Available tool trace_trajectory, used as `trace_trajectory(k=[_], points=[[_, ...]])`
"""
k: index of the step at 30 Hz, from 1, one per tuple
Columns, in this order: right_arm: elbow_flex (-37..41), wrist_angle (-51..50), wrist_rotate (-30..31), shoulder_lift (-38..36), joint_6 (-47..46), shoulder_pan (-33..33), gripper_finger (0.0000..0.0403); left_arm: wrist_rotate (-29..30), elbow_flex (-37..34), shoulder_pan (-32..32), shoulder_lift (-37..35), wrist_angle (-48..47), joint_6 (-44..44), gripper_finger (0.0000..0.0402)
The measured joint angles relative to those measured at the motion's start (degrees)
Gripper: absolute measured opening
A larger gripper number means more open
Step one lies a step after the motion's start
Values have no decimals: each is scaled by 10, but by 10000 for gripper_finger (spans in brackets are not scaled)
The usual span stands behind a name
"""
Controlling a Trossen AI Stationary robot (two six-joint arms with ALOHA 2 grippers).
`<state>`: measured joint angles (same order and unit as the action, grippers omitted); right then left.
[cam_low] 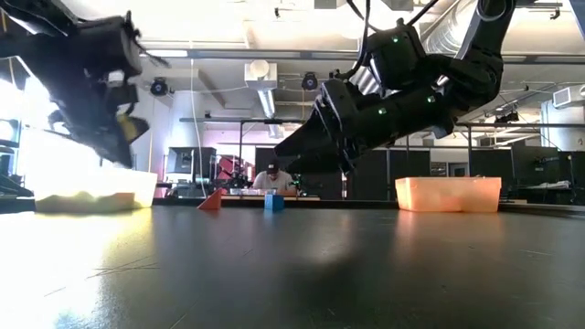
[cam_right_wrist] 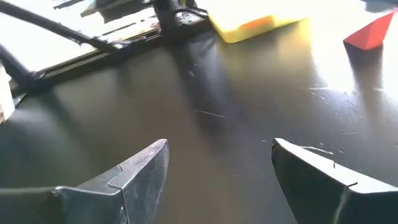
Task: Sort blocks by size
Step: Put the blue square block into the blue bin
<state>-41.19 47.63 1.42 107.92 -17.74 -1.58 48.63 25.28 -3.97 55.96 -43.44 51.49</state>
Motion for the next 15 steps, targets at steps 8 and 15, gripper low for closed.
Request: trace_trajectory(k=[8, 15], points=[[-1, -75, 69, 0, -52, -29, 279, -75, 0, 7, 12, 272, -180, 195], [-135, -275, 110, 0, 63, -96, 279, -125, -4, 8, 55, 408, -290, 195]])
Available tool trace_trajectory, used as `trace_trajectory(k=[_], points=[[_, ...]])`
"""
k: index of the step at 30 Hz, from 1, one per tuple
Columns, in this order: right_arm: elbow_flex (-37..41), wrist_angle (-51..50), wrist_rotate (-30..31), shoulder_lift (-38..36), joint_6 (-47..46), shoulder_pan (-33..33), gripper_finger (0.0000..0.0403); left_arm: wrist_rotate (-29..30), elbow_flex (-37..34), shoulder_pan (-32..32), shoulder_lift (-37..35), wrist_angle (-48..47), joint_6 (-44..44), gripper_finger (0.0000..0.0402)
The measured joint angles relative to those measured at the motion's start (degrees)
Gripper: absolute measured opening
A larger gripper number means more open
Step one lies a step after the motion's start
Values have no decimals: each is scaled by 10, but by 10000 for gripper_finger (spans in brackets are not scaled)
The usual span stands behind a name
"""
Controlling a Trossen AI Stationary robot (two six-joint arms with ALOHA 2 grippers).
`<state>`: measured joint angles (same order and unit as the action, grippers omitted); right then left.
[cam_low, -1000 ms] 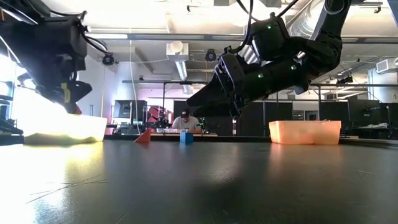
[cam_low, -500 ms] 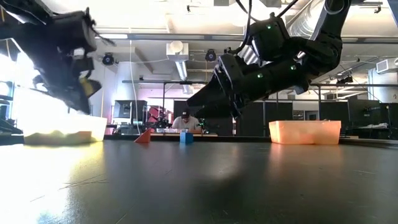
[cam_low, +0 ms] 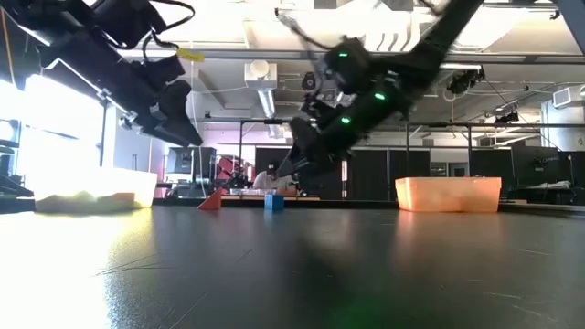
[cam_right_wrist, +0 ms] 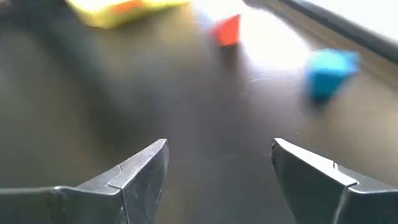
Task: Sort blocks by size
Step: Put the blue square block into the blue bin
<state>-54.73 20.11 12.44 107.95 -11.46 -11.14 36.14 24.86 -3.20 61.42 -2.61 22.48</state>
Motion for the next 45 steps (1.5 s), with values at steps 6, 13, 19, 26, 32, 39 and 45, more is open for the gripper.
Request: trace_trajectory(k=[6, 13, 19, 26, 32, 39, 45], points=[[-137, -136, 21, 21, 64, -76, 279, 0, -1, 0, 20, -6, -21, 195], [-252, -232, -53, 91, 12, -134, 279, 1, -1, 0, 38, -9, -18, 195], [-389, -366, -34, 167, 14, -133, 279, 1, -1, 0, 46, -10, -17, 195], [-526, -485, -31, 248, 25, -141, 279, 1, -1, 0, 47, -27, -17, 195], [-597, -564, -35, 304, 25, -142, 275, -1, -1, 2, 47, -29, -16, 195], [-598, -586, -52, 306, 38, -147, 214, -5, -1, 3, 47, -40, -16, 195], [-598, -587, -37, 302, 105, -147, 127, -6, -1, 4, 47, -56, -16, 195]])
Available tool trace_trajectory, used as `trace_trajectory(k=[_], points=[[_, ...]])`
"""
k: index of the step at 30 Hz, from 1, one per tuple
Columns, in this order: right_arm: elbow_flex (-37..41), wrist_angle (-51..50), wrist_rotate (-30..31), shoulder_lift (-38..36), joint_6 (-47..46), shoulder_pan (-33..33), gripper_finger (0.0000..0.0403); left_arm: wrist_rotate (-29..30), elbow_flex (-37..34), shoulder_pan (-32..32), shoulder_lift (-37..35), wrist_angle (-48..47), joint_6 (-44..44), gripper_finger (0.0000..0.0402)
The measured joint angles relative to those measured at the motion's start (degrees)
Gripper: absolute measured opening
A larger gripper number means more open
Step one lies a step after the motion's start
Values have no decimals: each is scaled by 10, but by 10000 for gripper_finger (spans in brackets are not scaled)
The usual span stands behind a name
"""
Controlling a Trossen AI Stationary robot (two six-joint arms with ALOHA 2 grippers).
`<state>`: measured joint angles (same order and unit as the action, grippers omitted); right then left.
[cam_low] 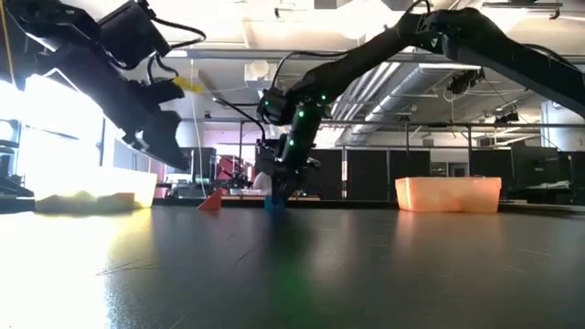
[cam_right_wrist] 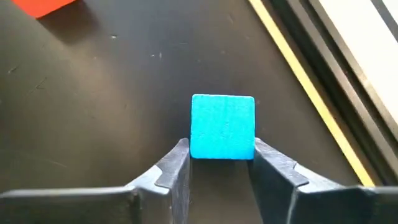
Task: Sort blocks by size
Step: Put the blue square block into the blue bin
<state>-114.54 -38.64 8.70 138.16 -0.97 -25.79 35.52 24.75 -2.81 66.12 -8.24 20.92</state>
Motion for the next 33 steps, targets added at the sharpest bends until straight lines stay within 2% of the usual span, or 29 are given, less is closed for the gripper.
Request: trace_trajectory(k=[6, 10, 15, 18, 22, 25, 30, 33], points=[[0, -16, -2, -44, 11, 7, 125, 0, 0, 10, 0, -69, 39, 195], [0, -76, -4, -85, 17, 32, 125, 12, 0, 21, 0, -104, 64, 195], [0, -215, 18, -151, 28, 114, 125, 38, 0, 40, 0, -139, 94, 195], [0, -327, 46, -181, -5, 188, 125, 60, -9, 55, 0, -131, 110, 195], [0, -455, 74, -221, -102, 303, 125, 71, -29, 73, 0, -105, 121, 195], [0, -518, 66, -243, -201, 390, 125, 71, -44, 88, 0, -78, 121, 195], [32, -513, 29, -294, -403, 514, 125, 71, -70, 108, 0, -19, 120, 195], [95, -510, 23, -334, -552, 575, 125, 71, -75, 114, 0, -8, 119, 195]])
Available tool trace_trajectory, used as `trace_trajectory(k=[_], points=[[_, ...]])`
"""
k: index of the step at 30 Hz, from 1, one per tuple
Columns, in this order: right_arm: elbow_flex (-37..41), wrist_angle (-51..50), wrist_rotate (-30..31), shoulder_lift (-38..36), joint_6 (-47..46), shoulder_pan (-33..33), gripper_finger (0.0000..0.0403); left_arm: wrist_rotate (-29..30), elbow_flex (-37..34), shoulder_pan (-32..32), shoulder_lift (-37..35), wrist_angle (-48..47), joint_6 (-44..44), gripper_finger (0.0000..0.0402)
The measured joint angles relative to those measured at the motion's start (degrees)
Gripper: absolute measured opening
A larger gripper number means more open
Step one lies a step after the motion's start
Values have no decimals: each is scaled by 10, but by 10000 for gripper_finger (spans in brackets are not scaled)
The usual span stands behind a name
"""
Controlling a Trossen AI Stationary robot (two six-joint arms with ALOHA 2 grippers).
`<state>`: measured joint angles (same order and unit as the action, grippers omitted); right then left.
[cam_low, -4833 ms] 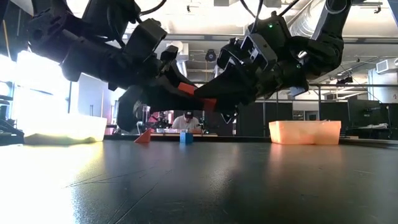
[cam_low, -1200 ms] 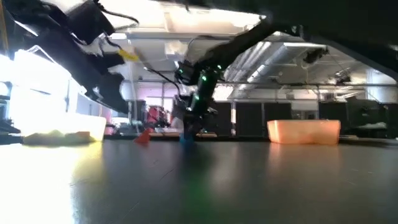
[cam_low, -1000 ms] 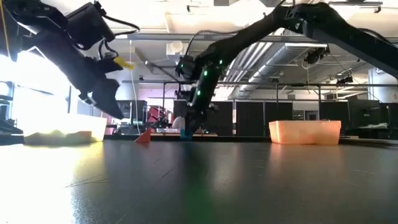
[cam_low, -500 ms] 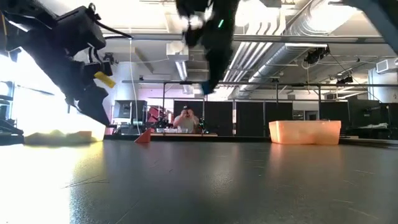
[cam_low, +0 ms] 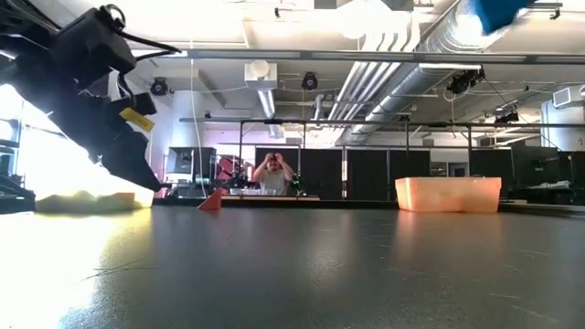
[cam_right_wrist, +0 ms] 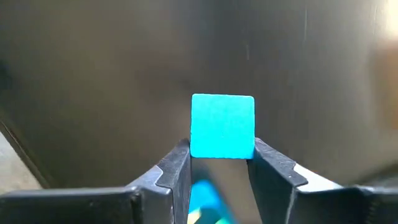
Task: Sort blocks by size
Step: Put the blue square block into the blue bin
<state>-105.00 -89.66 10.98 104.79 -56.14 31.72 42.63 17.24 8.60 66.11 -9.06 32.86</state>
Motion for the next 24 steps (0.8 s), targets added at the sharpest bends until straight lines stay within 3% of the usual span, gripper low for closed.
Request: trace_trajectory(k=[5, 9, 13, 20, 24], points=[[136, 2, -50, -80, -258, 89, 125, 9, 0, 1, 0, 1, -1, 195], [241, 87, -78, -138, -410, 143, 126, 21, 0, 0, 0, 9, -22, 195], [330, 195, -95, -182, -495, 176, 131, 23, 0, 0, 0, 46, -49, 195], [452, 305, -202, -225, -635, 233, 129, 16, 0, 0, 0, 95, -86, 195], [514, 389, -209, -244, -697, 267, 129, 12, 0, 0, 0, 94, -85, 195]])
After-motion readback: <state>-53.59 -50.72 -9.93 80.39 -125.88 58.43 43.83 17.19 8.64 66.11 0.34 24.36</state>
